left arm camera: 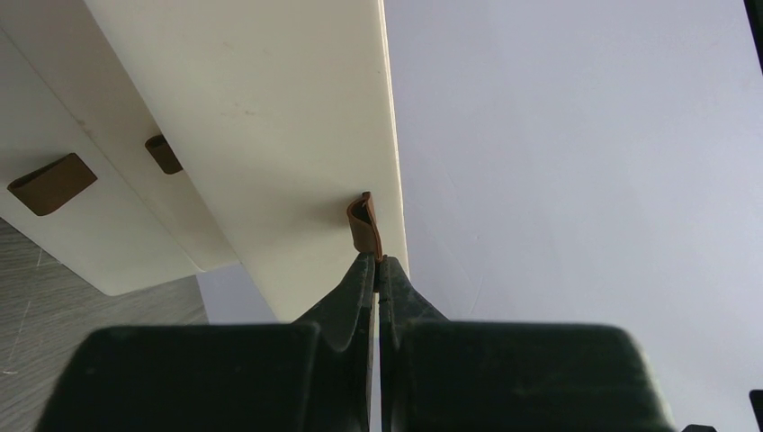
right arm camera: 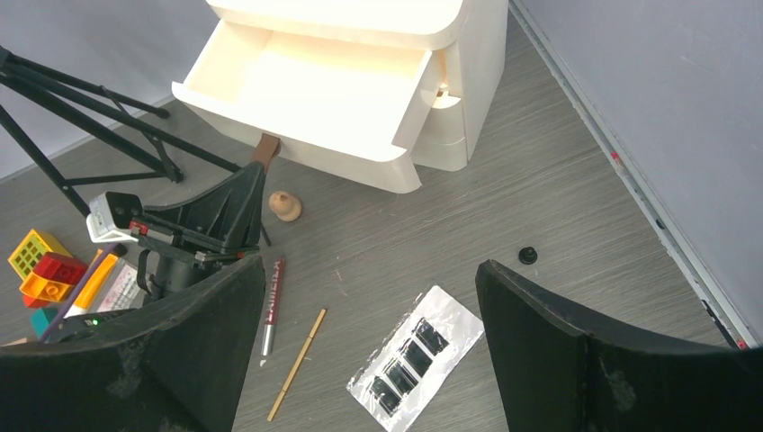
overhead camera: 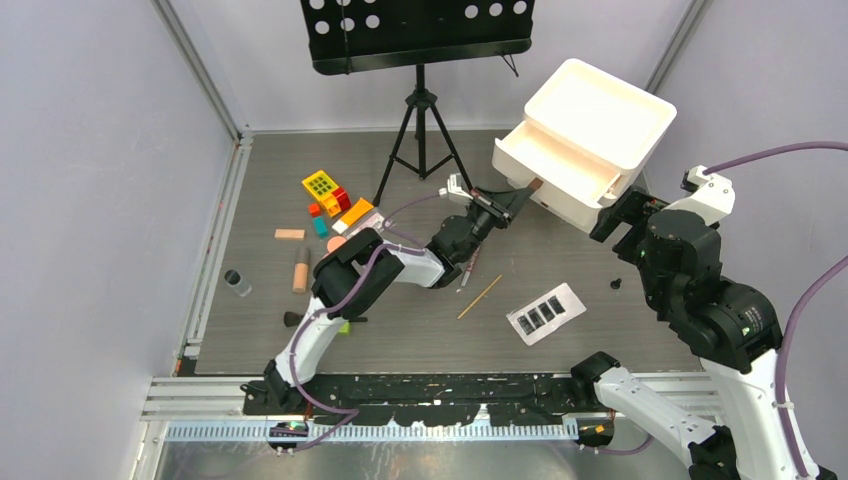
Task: Organize the makeup
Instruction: Open the drawer in the storage box.
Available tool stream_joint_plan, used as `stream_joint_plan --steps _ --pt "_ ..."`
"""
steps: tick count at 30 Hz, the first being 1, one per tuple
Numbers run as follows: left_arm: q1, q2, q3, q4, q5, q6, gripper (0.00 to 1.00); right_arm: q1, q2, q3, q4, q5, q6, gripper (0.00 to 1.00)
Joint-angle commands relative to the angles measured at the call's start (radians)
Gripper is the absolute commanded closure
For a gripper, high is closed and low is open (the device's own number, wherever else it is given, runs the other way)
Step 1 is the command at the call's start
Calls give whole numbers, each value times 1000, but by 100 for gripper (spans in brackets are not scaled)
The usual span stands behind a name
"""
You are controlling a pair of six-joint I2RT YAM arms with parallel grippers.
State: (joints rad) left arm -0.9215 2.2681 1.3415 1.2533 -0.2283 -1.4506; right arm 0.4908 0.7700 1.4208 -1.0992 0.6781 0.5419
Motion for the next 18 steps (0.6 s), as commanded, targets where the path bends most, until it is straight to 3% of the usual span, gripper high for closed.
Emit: stream_joint_plan --steps 1,18 --pt "4 -86 -33 123 9 25 100 0 -3 -3 40 5 17 9" --pt "3 -135 -123 177 20 44 100 0 -1 -8 40 -8 33 9"
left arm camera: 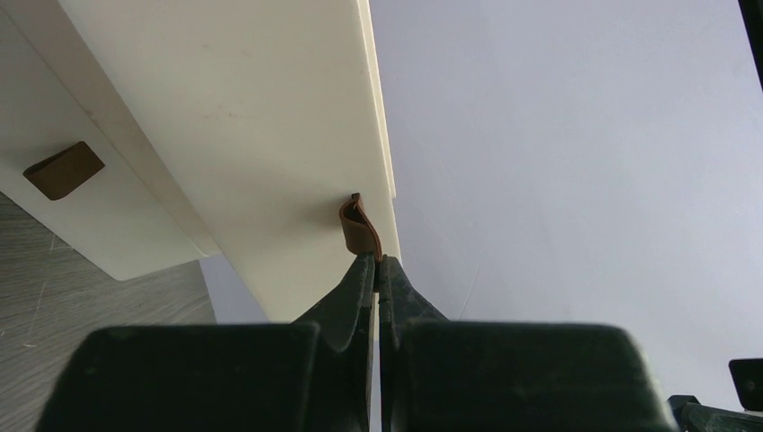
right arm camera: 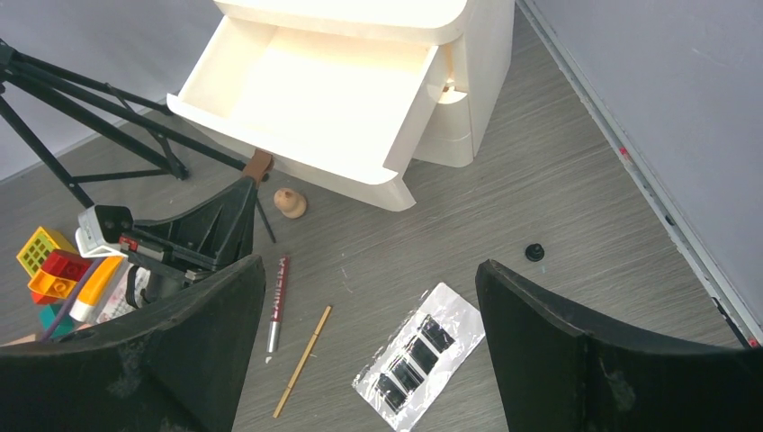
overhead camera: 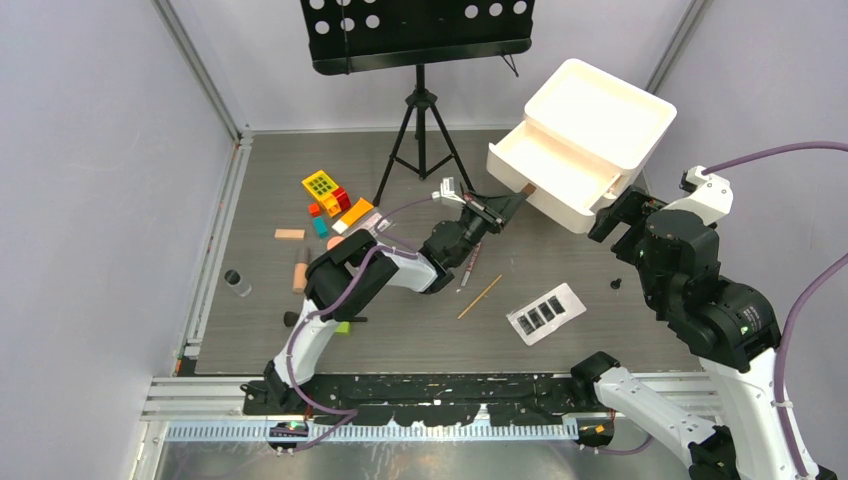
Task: Organize the makeup
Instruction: Open the drawer in the storage box.
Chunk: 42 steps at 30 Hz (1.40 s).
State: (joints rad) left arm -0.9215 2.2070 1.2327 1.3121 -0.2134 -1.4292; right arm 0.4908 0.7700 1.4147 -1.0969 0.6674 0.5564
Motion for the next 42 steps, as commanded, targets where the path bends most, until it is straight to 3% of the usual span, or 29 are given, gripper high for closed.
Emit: stream_joint_plan --steps 1,23,33,42 --pt "3 -76 -19 119 6 23 100 0 -1 -1 38 2 19 9" --pt "1 -118 -84 119 35 57 100 0 1 -10 45 -6 26 9" --pt "1 -127 -97 119 46 67 64 0 3 -14 48 -12 27 9" --pt "1 -160 -177 119 34 93 48 -1 0 -17 48 -12 26 9"
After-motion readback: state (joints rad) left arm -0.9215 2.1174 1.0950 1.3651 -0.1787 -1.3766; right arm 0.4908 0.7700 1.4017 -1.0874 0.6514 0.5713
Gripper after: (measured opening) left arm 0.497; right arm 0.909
